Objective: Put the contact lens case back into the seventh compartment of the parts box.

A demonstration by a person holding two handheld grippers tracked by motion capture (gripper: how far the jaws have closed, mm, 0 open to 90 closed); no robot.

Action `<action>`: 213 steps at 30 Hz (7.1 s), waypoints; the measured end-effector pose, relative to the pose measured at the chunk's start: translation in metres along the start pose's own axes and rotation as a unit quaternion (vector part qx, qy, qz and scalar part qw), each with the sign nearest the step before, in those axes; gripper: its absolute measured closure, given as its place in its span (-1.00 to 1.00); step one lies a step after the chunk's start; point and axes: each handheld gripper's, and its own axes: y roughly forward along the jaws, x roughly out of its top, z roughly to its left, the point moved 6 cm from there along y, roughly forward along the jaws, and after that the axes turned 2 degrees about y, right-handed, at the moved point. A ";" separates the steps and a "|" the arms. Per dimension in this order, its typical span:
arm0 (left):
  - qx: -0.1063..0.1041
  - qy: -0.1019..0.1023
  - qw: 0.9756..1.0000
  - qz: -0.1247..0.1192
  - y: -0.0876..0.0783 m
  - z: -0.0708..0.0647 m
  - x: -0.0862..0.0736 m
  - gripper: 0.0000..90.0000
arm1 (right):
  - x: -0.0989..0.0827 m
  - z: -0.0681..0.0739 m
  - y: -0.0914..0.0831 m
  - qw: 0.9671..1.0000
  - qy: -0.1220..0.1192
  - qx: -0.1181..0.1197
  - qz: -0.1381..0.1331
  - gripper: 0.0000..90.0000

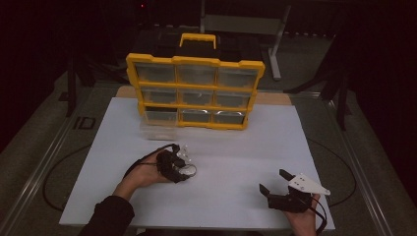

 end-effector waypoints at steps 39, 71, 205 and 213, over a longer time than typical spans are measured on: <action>0.021 -0.023 0.999 -0.027 -0.022 0.006 0.001 0.10 | 0.000 0.001 0.000 1.000 0.001 0.000 0.003 -0.82; 0.039 -0.027 0.998 -0.041 -0.050 0.014 0.005 0.10 | -0.001 0.000 0.000 1.000 0.004 0.000 0.002 -0.82; 0.184 -0.194 0.963 -0.016 -0.116 0.130 -0.011 0.10 | -0.001 -0.001 -0.001 1.000 0.002 0.002 0.003 -0.82; 0.197 -0.218 0.956 -0.017 -0.114 0.135 -0.014 0.03 | -0.001 -0.001 -0.001 1.000 0.003 0.002 0.002 -0.82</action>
